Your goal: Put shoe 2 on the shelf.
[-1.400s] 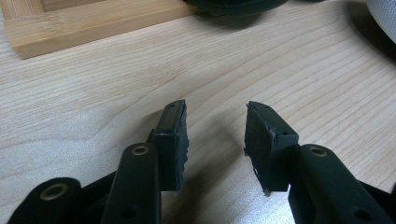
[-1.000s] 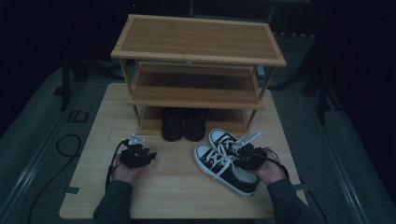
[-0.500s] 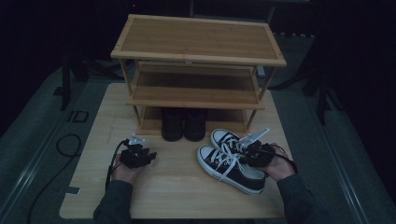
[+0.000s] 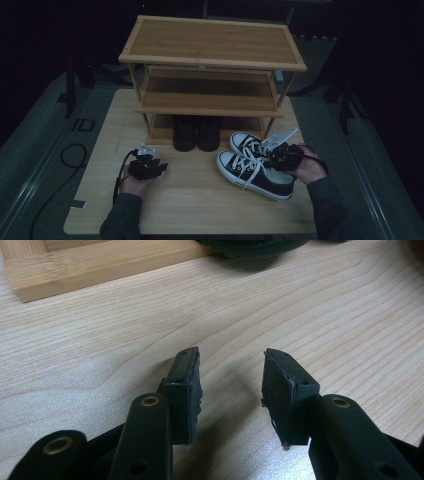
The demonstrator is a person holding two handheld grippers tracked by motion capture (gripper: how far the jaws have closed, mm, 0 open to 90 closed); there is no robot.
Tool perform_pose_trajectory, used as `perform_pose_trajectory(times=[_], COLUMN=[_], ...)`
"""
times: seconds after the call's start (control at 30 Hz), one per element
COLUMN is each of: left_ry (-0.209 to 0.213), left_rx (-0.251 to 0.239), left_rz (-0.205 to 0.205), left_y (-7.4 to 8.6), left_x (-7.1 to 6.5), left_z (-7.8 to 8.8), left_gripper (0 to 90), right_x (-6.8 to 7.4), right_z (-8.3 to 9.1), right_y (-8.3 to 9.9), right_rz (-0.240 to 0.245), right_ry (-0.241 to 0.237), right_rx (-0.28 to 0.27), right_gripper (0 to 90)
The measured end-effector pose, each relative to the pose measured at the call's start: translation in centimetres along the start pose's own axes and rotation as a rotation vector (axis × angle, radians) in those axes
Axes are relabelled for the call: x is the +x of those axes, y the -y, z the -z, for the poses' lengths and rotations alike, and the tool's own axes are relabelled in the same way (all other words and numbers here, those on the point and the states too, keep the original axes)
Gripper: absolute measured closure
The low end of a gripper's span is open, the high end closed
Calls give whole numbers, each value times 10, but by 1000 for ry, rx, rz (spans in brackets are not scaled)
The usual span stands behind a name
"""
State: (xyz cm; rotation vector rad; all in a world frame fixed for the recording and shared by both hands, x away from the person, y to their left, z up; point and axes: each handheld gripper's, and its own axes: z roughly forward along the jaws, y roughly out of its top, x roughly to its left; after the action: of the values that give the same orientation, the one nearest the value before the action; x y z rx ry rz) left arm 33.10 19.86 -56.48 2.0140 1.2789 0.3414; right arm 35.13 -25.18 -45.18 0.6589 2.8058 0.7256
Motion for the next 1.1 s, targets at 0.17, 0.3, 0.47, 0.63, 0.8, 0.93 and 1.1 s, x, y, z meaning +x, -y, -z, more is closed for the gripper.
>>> perform_pose_trajectory(times=[0.17, 0.3, 0.47, 0.63, 0.8, 0.93, 1.1], left_ry=[0, 2, 1, 0, 1, 3, 3], left_rx=[-2, 0, 0, 0, 1, 1, 1], left_rz=[2, 1, 1, 0, 0, 1, 1], left_y=[0, 0, 0, 0, 0, 0, 0], left_x=[0, 0, 0, 0, 0, 0, 0], left_z=[0, 0, 0, 0, 0, 0, 0], left_gripper=[592, 592, 592, 592, 592, 592, 592], right_x=[-3, -4, -3, -3, -2, 1, 4], right_z=[11, 20, 29, 43, 49, 53, 58], right_y=[-7, -14, -21, -33, -42, -50, -59], right_rz=[34, 67, 105, 145, 171, 196, 222], right_ry=[-21, -48, -52, -73, -77, -96, -131], right_rx=[-7, -7, -14, -36, -39, -47, -78], right_gripper=[853, 852, 852, 852, 852, 853, 853])
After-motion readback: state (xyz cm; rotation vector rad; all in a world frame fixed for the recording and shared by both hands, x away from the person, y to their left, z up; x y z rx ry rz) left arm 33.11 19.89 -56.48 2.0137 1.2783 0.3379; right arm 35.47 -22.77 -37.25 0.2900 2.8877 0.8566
